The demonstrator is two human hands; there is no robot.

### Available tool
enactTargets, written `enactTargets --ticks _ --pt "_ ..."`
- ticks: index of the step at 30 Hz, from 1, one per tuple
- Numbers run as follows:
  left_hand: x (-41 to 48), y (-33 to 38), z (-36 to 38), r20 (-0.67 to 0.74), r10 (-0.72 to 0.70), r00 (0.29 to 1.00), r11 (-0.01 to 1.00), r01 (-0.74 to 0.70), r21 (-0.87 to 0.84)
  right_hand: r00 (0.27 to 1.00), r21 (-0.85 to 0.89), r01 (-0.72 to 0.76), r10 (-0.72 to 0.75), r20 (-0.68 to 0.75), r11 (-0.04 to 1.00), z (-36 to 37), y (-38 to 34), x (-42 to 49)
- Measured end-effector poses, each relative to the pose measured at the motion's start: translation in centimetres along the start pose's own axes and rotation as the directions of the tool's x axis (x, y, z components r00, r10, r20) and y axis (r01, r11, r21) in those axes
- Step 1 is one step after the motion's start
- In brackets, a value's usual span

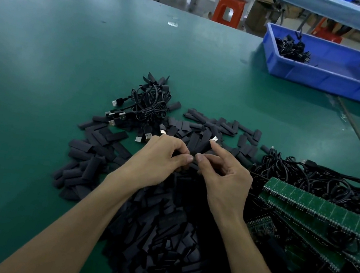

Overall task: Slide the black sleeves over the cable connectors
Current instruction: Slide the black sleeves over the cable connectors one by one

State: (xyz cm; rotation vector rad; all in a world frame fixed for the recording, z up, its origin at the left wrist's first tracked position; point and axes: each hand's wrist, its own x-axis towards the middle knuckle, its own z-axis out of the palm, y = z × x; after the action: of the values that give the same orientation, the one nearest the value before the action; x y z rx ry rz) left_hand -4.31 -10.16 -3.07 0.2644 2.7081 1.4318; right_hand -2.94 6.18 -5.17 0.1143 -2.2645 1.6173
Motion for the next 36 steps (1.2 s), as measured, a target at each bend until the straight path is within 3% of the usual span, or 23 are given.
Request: enactTargets --ticks 6,13,18,21,24,27,30,33,36 --pt "-0.1 -0.3 0.5 0.004 0.006 1.000 0.999 -0.006 0.039 0.993 -0.056 -0.109 0.111 0.042 0.992 -0.2 -0.3 0.4" --pt "1.6 -0.1 -1.8 -0.234 -0.046 0.971 0.999 0.044 -0.016 0.983 -0.280 -0.015 0.066 0.174 0.960 -0.7 -2.6 1.1" --pt "5.6 0.3 -4.9 -0.510 -0.098 0.855 0.991 0.130 0.027 0.940 -0.524 0.105 0.088 0.330 0.845 -2.5 -4.5 1.9" --pt "7.5 0.1 -5.9 -0.576 -0.151 0.803 0.974 0.221 0.054 0.937 -0.679 0.131 0.133 0.322 0.722 -3.4 -5.5 2.3" --pt "7.8 0.5 -5.8 -0.529 -0.185 0.828 0.955 0.278 0.102 0.939 -0.815 0.141 0.183 0.290 0.562 -4.3 -6.0 2.4" --pt "6.9 2.0 -4.6 -0.524 -0.041 0.851 0.928 0.226 0.295 0.930 -0.888 0.108 0.270 0.249 0.447 -5.2 -6.2 2.1" --pt "5.5 3.8 -2.4 -0.398 0.084 0.913 0.919 0.084 0.386 0.900 -0.921 0.045 0.384 0.205 0.387 -6.0 -6.8 2.2" --pt "4.2 4.6 0.2 -0.201 0.073 0.977 0.942 -0.002 0.336 0.871 -0.933 0.067 0.436 0.228 0.354 -7.0 -7.1 2.0" --pt "3.3 4.2 1.9 -0.107 0.032 0.994 0.948 0.003 0.318 0.871 -0.930 0.132 0.408 0.274 0.342 -8.1 -7.0 1.6"
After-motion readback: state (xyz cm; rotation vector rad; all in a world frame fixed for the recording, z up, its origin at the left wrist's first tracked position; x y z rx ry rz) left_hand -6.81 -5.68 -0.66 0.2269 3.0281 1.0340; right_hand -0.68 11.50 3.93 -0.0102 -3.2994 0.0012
